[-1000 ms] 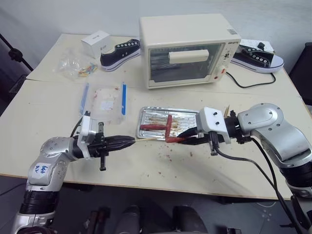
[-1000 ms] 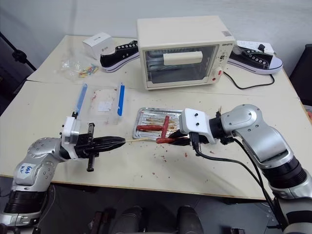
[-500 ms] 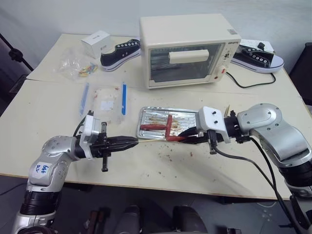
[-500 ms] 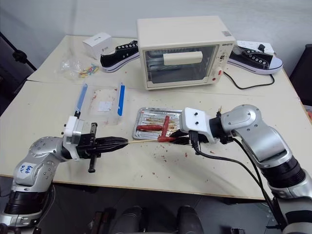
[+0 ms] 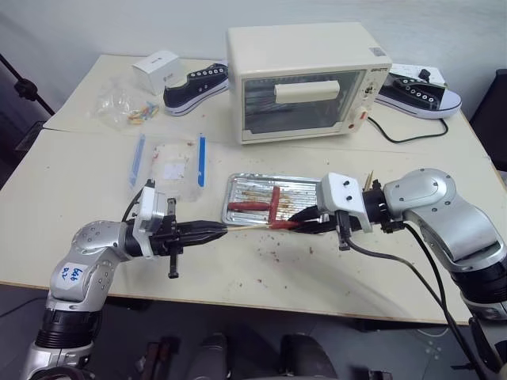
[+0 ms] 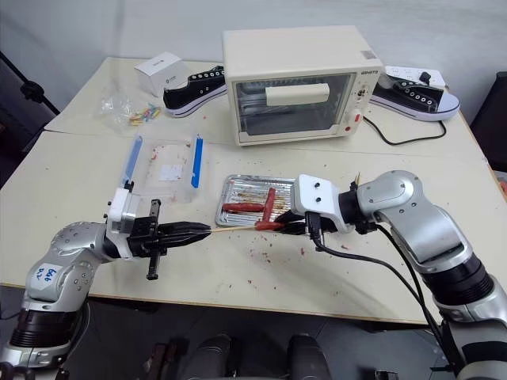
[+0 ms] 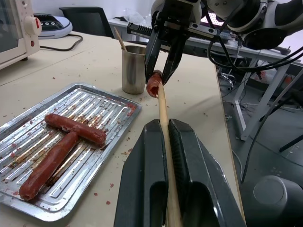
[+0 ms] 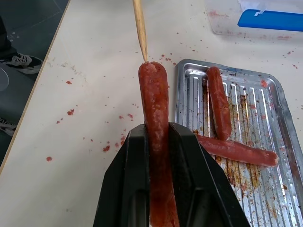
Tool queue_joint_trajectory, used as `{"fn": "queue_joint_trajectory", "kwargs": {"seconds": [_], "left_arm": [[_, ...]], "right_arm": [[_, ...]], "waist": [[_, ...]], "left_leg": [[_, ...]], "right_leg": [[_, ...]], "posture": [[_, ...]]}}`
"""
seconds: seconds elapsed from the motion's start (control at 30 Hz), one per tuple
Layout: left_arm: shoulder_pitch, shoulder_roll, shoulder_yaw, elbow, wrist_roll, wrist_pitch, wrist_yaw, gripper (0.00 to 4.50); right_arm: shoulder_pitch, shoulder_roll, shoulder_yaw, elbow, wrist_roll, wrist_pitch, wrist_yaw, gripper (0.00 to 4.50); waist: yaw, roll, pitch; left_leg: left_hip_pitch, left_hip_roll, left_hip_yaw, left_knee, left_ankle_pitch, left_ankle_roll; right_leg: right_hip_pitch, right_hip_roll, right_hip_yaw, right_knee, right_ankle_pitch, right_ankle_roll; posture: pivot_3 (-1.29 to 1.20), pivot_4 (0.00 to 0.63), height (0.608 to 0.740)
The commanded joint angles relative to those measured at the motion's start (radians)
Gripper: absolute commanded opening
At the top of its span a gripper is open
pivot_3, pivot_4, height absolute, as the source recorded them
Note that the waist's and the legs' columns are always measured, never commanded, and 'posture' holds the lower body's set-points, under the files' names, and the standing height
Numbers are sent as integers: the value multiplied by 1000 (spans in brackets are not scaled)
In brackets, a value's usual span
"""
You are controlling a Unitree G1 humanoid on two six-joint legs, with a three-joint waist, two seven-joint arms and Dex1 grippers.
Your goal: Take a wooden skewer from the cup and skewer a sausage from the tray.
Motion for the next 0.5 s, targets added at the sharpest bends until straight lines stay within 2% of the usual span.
{"fn": "queue_joint_trajectory", "kwargs": {"seconds": [0.03,0.5], "left_arm": [[0,9,12,-8,-7,-6,-5,0],[17,15,18,-5,-1,-9,-3,0]], "right_arm": [[-2,-18,-28,-18,-8,-11,4,638],[3,-22,-33,0,-17,-23,10,638]], "waist": [[0,0,0],[0,0,0]], "left_leg": [[0,0,0,0,0,0],[0,0,0,1,0,0]], "right_leg": [[0,0,0,0,0,0],[0,0,0,1,0,0]], "posture": [[0,150,740],[0,150,740]]}}
